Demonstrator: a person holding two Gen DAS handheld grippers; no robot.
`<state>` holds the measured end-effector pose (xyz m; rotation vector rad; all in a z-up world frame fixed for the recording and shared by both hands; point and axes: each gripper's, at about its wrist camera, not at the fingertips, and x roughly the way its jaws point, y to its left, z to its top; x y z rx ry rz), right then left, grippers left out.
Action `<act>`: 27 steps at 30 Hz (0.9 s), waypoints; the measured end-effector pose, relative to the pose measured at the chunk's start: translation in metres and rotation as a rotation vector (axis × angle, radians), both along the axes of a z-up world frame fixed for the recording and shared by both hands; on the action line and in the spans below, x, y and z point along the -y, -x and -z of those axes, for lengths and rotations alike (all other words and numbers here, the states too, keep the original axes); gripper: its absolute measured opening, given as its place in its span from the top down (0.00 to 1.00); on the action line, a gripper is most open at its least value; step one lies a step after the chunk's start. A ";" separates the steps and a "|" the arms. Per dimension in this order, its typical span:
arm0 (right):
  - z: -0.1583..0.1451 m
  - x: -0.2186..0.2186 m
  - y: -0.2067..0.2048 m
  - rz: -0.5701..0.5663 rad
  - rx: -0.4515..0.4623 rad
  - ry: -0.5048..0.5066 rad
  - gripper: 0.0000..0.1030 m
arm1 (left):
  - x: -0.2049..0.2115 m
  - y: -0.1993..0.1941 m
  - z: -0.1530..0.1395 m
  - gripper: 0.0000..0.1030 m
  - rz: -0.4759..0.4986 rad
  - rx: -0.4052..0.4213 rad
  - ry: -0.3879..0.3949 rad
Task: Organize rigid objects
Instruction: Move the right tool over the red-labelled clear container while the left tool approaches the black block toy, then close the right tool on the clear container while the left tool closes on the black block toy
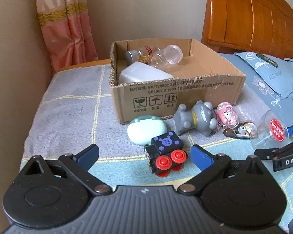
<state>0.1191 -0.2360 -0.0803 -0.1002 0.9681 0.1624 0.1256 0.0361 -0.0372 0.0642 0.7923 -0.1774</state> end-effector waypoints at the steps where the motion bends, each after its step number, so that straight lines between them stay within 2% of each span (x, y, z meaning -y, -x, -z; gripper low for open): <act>1: 0.000 0.000 0.001 -0.007 0.011 -0.001 0.00 | 0.002 -0.002 0.002 0.03 0.001 -0.003 0.002; 10: 0.005 0.006 0.014 -0.056 0.114 -0.019 0.00 | 0.016 -0.020 0.020 0.03 0.010 -0.028 0.009; 19: 0.005 0.007 0.013 -0.073 0.122 -0.022 0.00 | 0.002 -0.019 0.038 0.02 -0.031 -0.082 -0.038; 27: 0.004 0.006 0.014 -0.104 0.114 -0.015 0.00 | -0.024 -0.002 0.043 0.01 -0.034 -0.045 -0.010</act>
